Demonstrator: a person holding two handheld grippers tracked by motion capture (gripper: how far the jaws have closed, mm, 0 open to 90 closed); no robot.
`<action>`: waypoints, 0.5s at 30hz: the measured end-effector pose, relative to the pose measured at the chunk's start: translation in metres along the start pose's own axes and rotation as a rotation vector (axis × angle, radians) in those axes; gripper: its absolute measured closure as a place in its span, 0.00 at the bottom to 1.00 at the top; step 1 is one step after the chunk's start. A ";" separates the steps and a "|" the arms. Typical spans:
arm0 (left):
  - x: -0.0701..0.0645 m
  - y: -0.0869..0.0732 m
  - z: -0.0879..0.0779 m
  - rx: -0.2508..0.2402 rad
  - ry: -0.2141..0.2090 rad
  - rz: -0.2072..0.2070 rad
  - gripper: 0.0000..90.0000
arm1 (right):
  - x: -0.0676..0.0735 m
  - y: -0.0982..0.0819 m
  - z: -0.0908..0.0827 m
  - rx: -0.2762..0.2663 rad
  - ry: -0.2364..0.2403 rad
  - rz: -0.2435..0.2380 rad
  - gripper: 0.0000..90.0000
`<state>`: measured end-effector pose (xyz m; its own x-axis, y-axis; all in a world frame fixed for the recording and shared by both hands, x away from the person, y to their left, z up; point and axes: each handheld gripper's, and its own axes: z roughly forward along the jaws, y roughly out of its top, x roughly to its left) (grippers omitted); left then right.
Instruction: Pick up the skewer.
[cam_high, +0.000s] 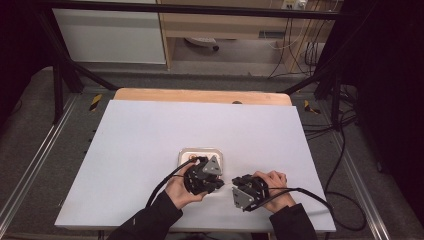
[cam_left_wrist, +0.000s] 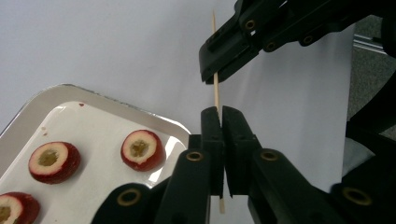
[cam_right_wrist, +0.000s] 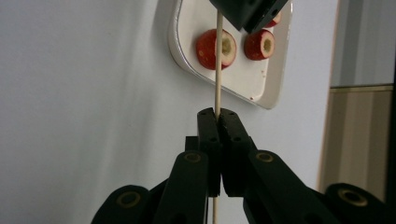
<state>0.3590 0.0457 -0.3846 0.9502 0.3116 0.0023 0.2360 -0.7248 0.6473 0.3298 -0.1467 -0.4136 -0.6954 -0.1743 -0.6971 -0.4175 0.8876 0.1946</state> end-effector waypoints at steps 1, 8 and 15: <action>0.001 0.001 0.000 0.015 -0.006 -0.015 0.84 | 0.000 0.000 -0.001 0.012 -0.010 -0.010 0.99; 0.008 0.005 0.002 0.128 -0.024 -0.052 0.74 | -0.003 0.010 0.001 0.091 -0.033 -0.127 0.99; 0.013 0.012 0.013 0.217 -0.060 -0.091 0.88 | -0.004 0.023 0.005 0.131 -0.038 -0.215 0.99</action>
<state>0.3769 0.0332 -0.3864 0.9320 0.3490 -0.0980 0.3531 -0.8125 0.4638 0.3262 -0.1231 -0.4097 -0.5753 -0.3511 -0.7387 -0.4722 0.8800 -0.0505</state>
